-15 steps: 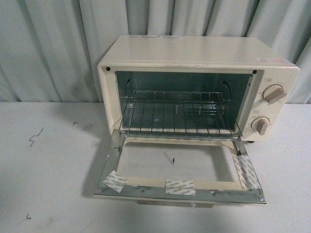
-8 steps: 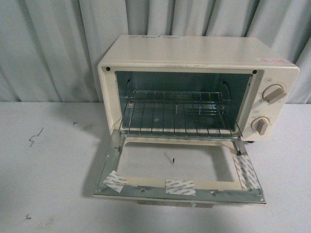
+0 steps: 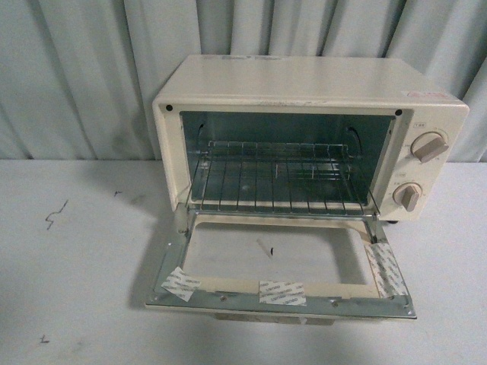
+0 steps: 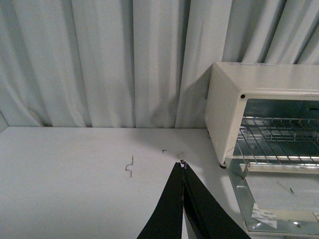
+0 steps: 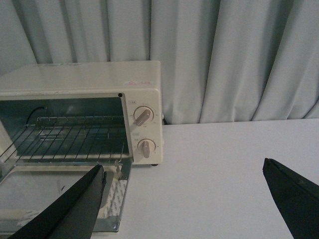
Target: Open oven
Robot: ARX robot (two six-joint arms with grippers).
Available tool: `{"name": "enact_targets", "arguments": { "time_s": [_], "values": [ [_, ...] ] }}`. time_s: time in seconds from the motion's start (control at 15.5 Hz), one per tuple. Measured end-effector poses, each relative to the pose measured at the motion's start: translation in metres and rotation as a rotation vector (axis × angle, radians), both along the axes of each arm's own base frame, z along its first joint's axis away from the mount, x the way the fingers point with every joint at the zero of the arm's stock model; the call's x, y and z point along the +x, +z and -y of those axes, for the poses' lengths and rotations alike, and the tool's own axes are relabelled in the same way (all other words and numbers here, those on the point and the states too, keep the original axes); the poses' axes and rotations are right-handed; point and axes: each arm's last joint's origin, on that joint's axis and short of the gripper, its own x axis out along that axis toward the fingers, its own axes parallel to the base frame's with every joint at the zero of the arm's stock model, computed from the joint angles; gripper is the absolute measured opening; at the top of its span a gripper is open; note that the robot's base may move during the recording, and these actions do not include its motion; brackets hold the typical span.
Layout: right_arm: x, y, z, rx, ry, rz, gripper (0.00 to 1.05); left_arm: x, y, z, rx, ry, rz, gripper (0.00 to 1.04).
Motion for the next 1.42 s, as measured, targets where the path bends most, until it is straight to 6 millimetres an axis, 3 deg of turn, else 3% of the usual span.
{"name": "enact_targets", "arguments": {
  "time_s": [0.65,0.71,0.84,0.9,1.1,1.42],
  "values": [
    [0.0,0.0,0.0,0.0,0.0,0.0,0.98,0.0,0.0,0.0,0.0,0.0,0.0,0.04],
    [0.0,0.0,0.0,0.0,0.0,0.0,0.98,0.0,0.0,0.0,0.0,0.0,0.0,0.19],
    [0.0,0.0,0.0,0.0,0.0,0.0,0.98,0.0,0.0,0.0,0.0,0.0,0.0,0.35],
    [0.0,0.0,0.0,0.0,0.0,0.0,0.98,0.0,0.0,0.0,0.0,0.0,0.0,0.63],
    [0.0,0.0,0.0,0.0,0.0,0.0,0.98,0.0,0.0,0.0,0.0,0.0,0.0,0.99],
    [0.0,0.0,0.0,0.0,0.0,0.0,0.98,0.0,0.0,0.0,0.001,0.0,0.0,0.98]
  ]
}}
